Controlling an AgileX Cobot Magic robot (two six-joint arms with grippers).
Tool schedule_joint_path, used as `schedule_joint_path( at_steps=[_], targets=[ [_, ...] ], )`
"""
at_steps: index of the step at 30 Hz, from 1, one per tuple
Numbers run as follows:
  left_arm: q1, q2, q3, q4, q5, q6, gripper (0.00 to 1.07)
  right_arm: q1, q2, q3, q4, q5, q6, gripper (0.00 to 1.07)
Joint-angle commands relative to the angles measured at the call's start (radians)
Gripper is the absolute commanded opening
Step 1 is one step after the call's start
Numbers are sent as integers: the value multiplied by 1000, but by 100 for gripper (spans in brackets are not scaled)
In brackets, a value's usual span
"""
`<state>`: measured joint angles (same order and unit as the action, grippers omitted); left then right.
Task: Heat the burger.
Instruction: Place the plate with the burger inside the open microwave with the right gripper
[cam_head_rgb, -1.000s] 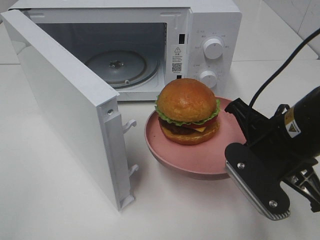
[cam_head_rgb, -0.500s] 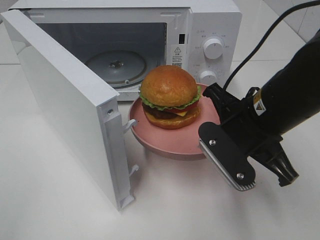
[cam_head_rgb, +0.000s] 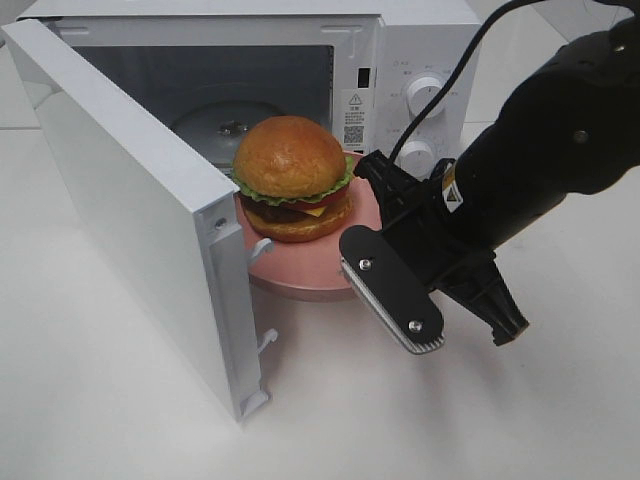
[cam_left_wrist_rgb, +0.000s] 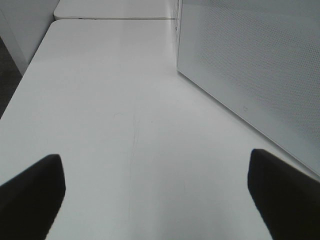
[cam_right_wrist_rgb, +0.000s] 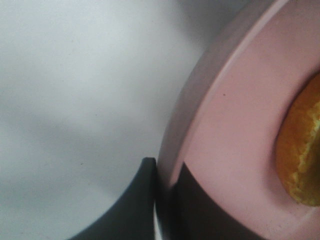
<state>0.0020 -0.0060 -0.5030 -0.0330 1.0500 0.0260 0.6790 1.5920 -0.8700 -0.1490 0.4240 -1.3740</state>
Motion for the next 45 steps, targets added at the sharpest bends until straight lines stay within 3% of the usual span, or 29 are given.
schedule_joint_path(
  at_steps=[1,9,24,45],
  targets=[
    [-4,-19,4,-2,-13,-4,91,2,8,-37,0,-58,-4,0],
    [-4,-19,4,-2,-13,-4,91,2,88,-122,14,-52,-14,0],
    [-4,-19,4,-2,-13,-4,91,-25,206,-290,183,6,-253,0],
    [-4,-19,4,-2,-13,-4,91,-35,329,-448,125,34,-198,0]
  ],
)
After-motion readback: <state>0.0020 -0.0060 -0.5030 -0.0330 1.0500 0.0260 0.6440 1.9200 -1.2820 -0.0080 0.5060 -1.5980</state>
